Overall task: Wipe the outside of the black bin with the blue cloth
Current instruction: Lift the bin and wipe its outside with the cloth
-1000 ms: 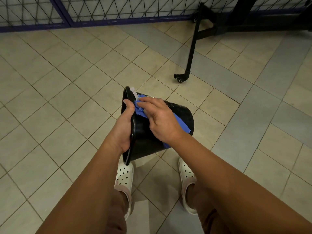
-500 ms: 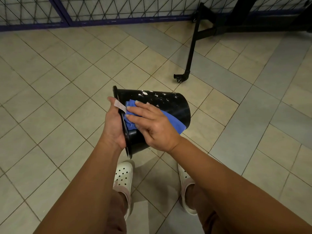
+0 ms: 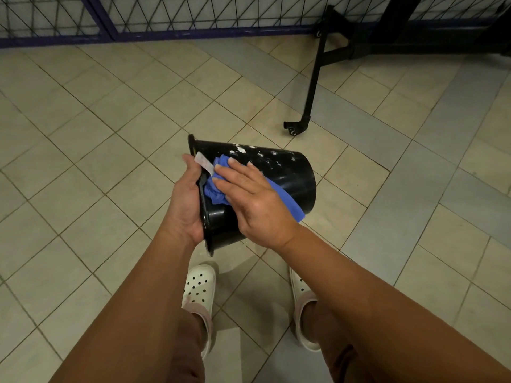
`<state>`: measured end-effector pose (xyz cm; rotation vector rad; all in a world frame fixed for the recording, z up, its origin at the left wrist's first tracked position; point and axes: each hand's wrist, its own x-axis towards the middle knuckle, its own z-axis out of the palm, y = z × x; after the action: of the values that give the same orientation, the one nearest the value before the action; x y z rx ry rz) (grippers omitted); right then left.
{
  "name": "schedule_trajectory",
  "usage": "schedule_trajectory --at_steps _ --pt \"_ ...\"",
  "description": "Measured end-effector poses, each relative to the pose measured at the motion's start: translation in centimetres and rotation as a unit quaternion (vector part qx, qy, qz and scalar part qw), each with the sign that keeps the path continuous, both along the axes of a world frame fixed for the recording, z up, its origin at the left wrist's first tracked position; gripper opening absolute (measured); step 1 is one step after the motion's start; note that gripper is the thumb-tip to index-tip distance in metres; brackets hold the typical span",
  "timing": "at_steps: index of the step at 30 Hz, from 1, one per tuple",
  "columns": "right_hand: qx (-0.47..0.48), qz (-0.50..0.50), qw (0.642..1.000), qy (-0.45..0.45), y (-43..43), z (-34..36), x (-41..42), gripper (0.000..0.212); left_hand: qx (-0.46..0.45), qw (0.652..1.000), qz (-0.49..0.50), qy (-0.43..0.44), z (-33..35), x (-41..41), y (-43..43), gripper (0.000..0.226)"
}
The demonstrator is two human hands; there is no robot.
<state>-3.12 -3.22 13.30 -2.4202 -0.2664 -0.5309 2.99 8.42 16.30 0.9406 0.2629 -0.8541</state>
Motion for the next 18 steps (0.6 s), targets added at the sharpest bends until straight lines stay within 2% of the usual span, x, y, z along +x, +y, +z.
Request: schedule_trajectory --at_steps 4,8,13,15,18 --pt "-0.014 -0.02 0.999 0.038 0.2 0.6 1.0 0.041 0.036 0.999 -0.017 -0.019 0.2 -0.7 -0.1 0.073" --pt "-0.013 -0.011 0.999 0.047 -0.1 1.4 1.5 0.042 0.017 1.0 -0.009 -0.02 0.4 -0.4 0.2 0.067" --pt "0.029 -0.101 0.988 0.11 -0.9 0.7 0.9 0.047 0.042 0.997 -0.052 -0.046 -0.1 -0.7 -0.4 0.067" --pt "0.041 -0.123 0.987 0.096 -0.7 0.2 0.4 0.043 0.055 0.996 -0.06 -0.047 -0.1 -0.7 -0.5 0.068" --pt "0.035 -0.093 0.993 0.06 0.1 -0.1 -0.1 0.04 0.052 0.997 -0.052 -0.037 0.0 -0.6 -0.5 0.07"
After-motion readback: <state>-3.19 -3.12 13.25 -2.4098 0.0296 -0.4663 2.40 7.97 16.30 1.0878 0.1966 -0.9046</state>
